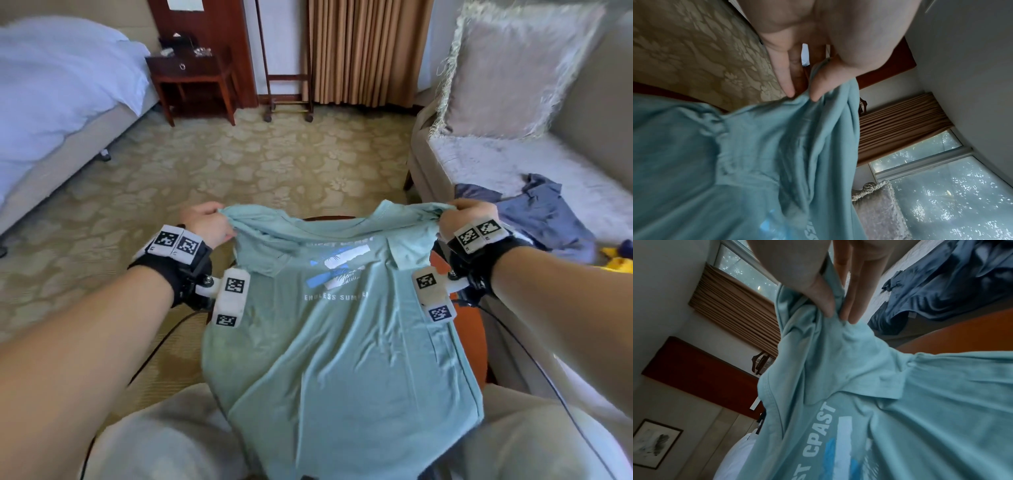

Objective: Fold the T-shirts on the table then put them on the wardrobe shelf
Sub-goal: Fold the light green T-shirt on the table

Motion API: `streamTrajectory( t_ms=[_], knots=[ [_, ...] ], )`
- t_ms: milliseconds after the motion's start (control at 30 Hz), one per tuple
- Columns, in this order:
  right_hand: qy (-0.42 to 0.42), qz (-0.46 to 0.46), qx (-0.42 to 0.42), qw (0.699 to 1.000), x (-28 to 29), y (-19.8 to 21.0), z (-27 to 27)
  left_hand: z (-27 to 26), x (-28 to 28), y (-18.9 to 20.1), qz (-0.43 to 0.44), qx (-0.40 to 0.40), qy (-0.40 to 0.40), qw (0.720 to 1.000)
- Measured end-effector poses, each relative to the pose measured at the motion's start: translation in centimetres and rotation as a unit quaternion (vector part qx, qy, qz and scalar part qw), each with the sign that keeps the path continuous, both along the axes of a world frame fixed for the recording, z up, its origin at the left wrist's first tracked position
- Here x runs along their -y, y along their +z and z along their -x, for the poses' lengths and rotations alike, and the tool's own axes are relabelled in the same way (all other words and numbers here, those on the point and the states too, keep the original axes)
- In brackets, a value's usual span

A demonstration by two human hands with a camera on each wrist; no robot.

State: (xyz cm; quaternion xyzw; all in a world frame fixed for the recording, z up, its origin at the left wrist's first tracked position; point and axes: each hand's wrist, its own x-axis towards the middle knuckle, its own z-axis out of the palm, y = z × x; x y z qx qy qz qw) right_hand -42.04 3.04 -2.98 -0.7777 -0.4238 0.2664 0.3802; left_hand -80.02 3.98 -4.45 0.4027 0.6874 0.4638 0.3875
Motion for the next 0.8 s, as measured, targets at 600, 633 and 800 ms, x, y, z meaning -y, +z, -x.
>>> streamTrajectory(
  t_ms=[600, 633, 800],
  knots=[
    [0.119, 0.221, 0.297, 0.921, 12.4, -6.8, 3.9, -2.2, 11.7, -8.6, 0.222, -0.374, -0.161, 0.886],
    [0.136, 0.211, 0.301, 0.92, 12.1, -7.1, 4.4, -3.0, 11.8, -8.7, 0.21, -0.396, -0.169, 0.878],
    [0.162, 0.237, 0.252, 0.924, 11.4, -9.2, 6.4, -4.6, 12.8, -8.5, 0.08, -0.368, -0.153, 0.914]
  ],
)
